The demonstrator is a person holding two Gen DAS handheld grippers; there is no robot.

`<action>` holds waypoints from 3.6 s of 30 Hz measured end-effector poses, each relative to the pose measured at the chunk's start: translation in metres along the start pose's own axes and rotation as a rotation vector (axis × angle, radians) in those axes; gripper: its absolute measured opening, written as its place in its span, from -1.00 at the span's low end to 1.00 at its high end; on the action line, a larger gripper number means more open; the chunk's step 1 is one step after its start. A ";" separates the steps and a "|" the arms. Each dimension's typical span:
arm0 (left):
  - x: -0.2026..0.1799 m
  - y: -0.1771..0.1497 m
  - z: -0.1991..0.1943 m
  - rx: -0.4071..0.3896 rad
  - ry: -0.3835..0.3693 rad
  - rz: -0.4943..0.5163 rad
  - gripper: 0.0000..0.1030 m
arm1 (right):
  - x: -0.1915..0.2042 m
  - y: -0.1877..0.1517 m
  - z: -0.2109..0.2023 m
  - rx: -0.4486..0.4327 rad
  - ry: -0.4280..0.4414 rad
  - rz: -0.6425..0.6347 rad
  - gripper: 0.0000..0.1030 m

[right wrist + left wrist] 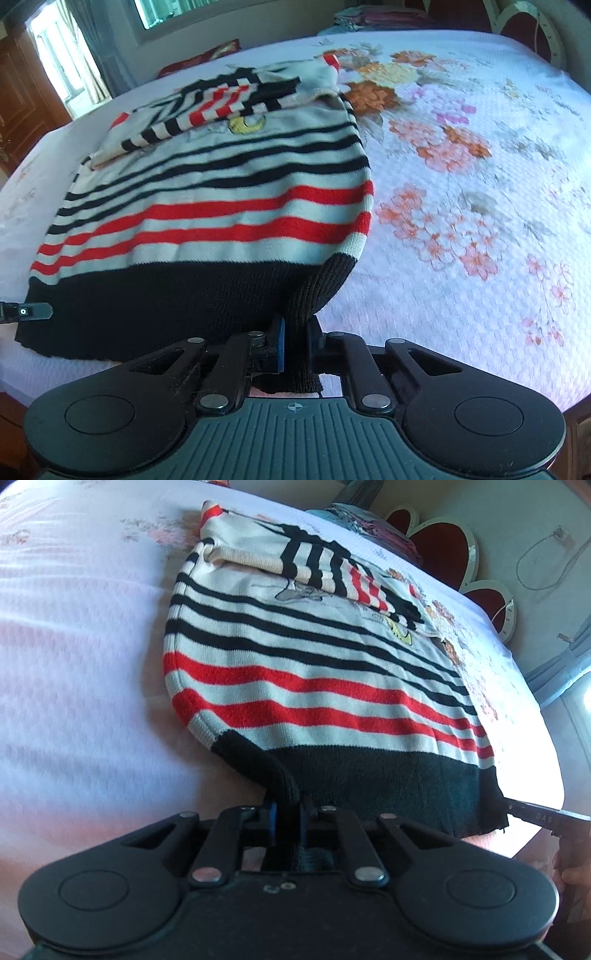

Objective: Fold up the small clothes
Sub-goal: 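Grasp the black hem with both grippers and lift it, then fold the held hem over the sweater body toward the collar fold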

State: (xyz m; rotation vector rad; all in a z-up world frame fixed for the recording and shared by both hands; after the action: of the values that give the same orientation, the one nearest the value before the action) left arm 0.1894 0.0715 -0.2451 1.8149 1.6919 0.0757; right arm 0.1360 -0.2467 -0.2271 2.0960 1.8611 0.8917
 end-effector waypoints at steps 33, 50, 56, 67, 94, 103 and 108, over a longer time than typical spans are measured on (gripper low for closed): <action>-0.015 0.200 0.006 -0.330 -0.056 -0.019 -0.82 | 0.021 0.221 0.027 -0.295 0.156 0.047 -0.81; 0.008 0.300 0.060 -0.368 -0.007 -0.079 -0.82 | 0.007 0.320 0.102 -0.321 0.159 0.164 -0.81; 0.027 0.318 0.091 -0.328 0.029 -0.130 -0.82 | -0.004 0.340 0.146 -0.267 0.139 0.209 -0.81; 0.055 0.339 0.135 -0.253 0.075 -0.225 -0.79 | -0.021 0.357 0.203 -0.183 0.120 0.306 -0.81; 0.068 0.340 0.151 -0.206 0.220 -0.027 0.09 | -0.016 0.375 0.228 -0.162 0.101 0.060 0.33; 0.066 0.335 0.151 -0.249 0.295 0.056 -0.91 | -0.008 0.369 0.248 -0.134 0.065 -0.060 -0.91; 0.077 0.338 0.131 -0.364 0.343 0.018 -0.92 | -0.014 0.383 0.233 -0.244 0.008 -0.057 -0.92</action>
State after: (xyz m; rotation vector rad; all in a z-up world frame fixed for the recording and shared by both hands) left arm 0.5576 0.1019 -0.2135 1.6038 1.7499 0.6922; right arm 0.5837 -0.2766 -0.2176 1.8886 1.7086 1.0551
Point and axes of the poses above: each gripper's, at about its wrist camera, not at the fingertips, and z roughly the way its jaws point, x to its left, y to its top, the point moved 9 cm from there along z, roughly the way its jaws point, and after that the axes turned 2 degrees about z, right-handed, at the moved point
